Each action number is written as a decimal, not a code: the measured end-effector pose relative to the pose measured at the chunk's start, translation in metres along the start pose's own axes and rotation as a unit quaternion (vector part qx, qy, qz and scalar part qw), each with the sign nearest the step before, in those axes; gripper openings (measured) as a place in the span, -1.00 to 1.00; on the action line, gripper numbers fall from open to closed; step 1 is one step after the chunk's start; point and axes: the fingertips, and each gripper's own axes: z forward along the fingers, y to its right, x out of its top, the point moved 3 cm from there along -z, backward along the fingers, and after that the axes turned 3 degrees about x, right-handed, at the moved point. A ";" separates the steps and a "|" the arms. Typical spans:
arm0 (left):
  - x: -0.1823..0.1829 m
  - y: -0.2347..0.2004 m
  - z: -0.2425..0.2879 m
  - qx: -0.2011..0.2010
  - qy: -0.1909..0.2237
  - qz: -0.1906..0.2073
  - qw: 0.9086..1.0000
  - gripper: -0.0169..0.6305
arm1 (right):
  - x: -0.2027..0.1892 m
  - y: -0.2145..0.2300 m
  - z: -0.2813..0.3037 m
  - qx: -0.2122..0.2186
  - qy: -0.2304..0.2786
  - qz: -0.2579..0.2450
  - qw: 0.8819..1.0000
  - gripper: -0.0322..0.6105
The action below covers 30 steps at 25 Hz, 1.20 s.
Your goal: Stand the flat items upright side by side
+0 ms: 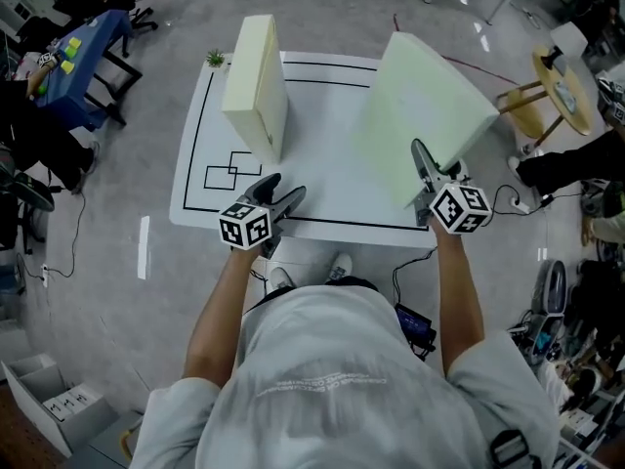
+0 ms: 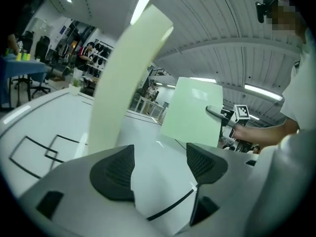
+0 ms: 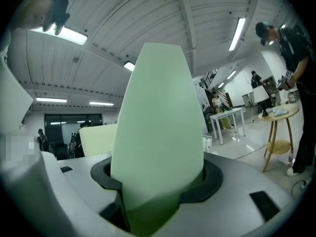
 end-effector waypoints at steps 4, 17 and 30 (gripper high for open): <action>0.020 -0.047 -0.055 0.041 0.014 0.035 0.998 0.11 | 0.011 -0.054 0.025 -0.019 0.016 -0.049 0.998 0.06; 0.077 -0.092 -0.098 0.029 0.003 0.167 0.985 0.11 | -0.020 -0.161 0.096 -0.086 0.006 -0.144 0.986 0.06; 0.076 -0.089 -0.064 0.015 -0.022 0.178 0.984 0.11 | -0.063 -0.176 0.148 -0.098 -0.016 -0.137 0.986 0.11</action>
